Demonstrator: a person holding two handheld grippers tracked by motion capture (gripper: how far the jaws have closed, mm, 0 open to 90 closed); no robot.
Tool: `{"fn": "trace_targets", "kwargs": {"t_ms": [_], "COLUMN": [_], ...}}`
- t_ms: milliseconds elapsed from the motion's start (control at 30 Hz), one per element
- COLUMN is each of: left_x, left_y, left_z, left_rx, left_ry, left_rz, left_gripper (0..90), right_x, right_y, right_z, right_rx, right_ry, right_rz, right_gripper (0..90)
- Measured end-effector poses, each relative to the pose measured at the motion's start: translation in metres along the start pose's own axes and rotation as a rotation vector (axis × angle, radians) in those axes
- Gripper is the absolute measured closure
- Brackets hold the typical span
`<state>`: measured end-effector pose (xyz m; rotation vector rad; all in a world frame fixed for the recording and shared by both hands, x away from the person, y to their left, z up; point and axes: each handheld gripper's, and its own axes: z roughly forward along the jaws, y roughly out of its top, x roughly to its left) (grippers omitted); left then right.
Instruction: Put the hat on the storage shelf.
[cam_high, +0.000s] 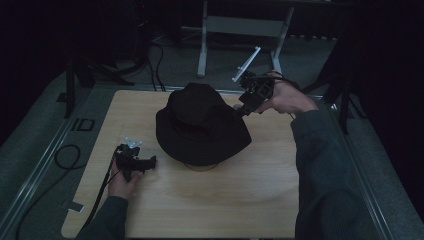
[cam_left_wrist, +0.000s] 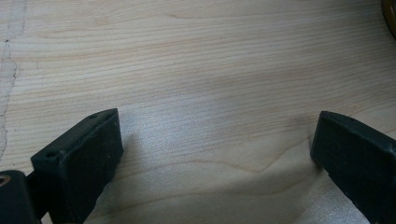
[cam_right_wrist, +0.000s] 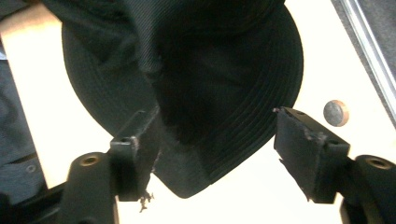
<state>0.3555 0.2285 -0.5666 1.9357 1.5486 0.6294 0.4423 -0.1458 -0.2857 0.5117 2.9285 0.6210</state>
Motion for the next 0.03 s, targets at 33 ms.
{"fn": "trace_targets", "kwargs": {"t_ms": [33], "left_x": [0.0], "left_y": [0.0], "left_z": [0.0], "left_rx": [0.0], "left_ry": [0.0], "left_rz": [0.0], "left_gripper": [2.5], "right_x": [0.0], "right_y": [0.0], "right_z": [0.0], "right_rx": [0.0], "right_ry": [0.0], "right_rz": [0.0], "right_gripper": [33.5]}}
